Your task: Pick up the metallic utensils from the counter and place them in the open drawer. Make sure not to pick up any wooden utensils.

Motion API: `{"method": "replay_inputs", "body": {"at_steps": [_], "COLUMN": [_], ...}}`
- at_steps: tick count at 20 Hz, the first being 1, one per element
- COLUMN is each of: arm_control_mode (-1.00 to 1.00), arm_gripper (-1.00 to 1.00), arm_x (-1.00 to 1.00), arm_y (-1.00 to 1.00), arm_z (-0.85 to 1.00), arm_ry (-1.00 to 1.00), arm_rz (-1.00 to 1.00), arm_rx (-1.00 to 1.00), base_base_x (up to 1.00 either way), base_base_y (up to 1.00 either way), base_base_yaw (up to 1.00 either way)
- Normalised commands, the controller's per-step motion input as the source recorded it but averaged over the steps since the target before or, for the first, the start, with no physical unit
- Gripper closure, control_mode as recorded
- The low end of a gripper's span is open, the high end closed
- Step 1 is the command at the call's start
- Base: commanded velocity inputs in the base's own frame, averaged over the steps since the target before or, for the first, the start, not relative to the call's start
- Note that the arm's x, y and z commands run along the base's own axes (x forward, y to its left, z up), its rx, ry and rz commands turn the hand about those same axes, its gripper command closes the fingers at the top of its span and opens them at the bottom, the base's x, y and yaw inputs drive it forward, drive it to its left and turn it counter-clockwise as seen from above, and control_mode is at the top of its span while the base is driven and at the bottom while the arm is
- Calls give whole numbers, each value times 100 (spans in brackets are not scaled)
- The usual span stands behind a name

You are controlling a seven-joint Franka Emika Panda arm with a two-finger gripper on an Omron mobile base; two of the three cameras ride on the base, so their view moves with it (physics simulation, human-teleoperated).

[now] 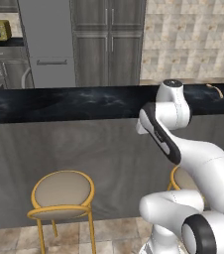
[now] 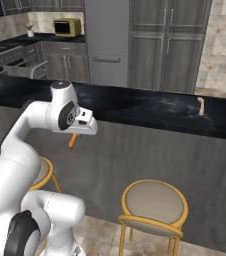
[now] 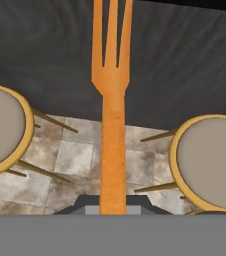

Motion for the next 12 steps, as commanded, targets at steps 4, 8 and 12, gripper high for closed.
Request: {"method": "replay_inputs", "body": {"at_steps": [4,8,12], "arm_control_mode": [-100,100,100], "arm_gripper": [100,100,100], "arm_x": [0,0,0], "arm_y": [0,0,0], "arm_z": [1,2,0], "arm_ry": [3,1,0], "arm_rz": [1,0,0], "arm_rx": [0,0,0], "base_base_x": [0,0,-3], "base_base_y": [0,0,-4], "base_base_yaw": [0,0,0]}}
